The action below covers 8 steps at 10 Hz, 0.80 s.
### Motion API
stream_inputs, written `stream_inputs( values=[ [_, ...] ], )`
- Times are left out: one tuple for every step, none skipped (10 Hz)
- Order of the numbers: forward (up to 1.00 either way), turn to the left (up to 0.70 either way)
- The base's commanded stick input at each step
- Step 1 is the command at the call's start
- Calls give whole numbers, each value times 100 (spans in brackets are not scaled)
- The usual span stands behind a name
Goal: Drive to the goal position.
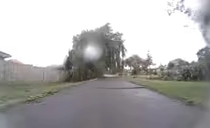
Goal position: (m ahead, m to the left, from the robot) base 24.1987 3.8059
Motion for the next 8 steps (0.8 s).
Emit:
stream_inputs(
  values=[
    [85, 0],
    [85, 0],
    [85, 0],
    [85, 0],
    [85, 0],
    [85, 0],
    [85, 0],
    [85, 0]
  ],
)
